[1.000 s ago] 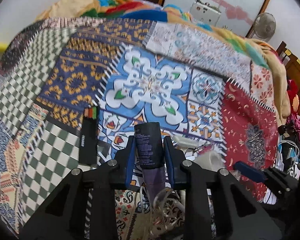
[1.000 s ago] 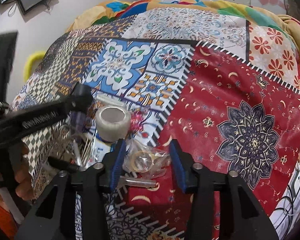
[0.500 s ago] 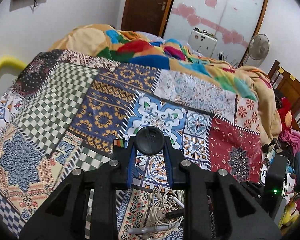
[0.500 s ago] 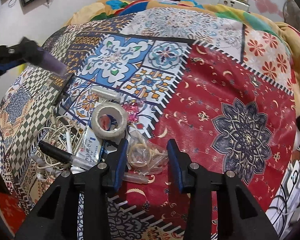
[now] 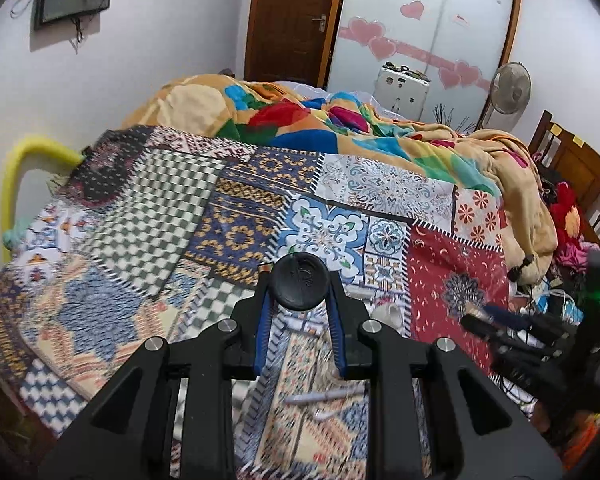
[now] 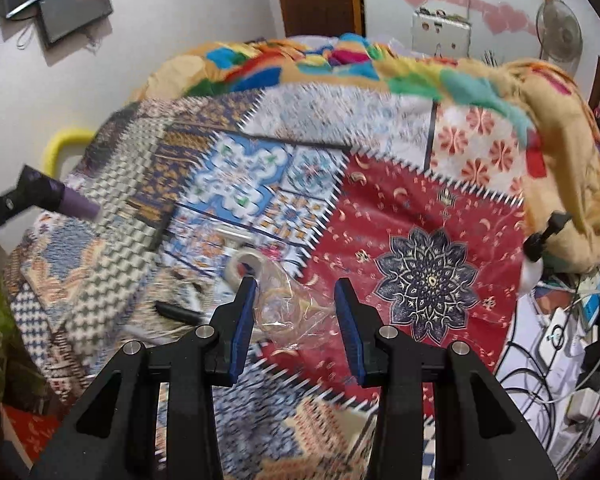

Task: Collect trash
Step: 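Close the right gripper on the clear plastic bag and lift it, then carry the plastic bag with the right gripper over the white bin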

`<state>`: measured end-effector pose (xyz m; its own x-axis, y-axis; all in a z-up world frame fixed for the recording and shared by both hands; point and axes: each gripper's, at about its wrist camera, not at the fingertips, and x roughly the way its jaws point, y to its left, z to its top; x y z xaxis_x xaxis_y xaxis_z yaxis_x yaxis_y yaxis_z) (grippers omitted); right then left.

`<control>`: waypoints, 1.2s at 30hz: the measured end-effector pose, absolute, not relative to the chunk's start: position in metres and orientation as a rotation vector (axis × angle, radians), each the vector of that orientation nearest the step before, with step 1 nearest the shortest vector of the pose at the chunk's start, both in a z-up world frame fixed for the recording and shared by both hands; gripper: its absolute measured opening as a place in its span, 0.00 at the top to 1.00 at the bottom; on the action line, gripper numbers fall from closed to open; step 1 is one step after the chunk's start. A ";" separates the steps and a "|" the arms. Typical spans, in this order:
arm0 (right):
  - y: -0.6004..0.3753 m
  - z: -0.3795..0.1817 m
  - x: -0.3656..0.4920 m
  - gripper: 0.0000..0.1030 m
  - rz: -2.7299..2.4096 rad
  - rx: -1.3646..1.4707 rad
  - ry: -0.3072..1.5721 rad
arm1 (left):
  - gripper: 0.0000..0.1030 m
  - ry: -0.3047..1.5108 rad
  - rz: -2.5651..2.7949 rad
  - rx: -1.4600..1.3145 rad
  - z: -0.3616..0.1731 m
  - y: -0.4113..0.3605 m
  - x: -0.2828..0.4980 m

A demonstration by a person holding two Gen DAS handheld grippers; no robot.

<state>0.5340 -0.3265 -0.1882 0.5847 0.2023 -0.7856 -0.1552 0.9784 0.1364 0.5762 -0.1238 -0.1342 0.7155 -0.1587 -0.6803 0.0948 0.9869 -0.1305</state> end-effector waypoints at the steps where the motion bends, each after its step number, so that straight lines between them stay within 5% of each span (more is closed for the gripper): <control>1: -0.323 -0.181 0.529 0.65 0.213 0.050 0.913 | 0.76 0.757 -0.136 -0.085 -0.129 -0.121 0.567; 17: -0.234 -0.079 0.426 0.65 0.405 0.029 0.763 | 0.76 0.692 -0.002 -0.116 -0.066 -0.037 0.422; 36: -0.062 -0.065 0.326 0.65 0.753 -0.107 0.742 | 0.76 0.708 0.290 -0.230 -0.078 0.115 0.269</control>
<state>0.3263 -0.0623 -0.0648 0.4916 0.5832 -0.6467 -0.6551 0.7369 0.1666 0.2689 0.1146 -0.0780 0.7223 0.1830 -0.6670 -0.3371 0.9352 -0.1085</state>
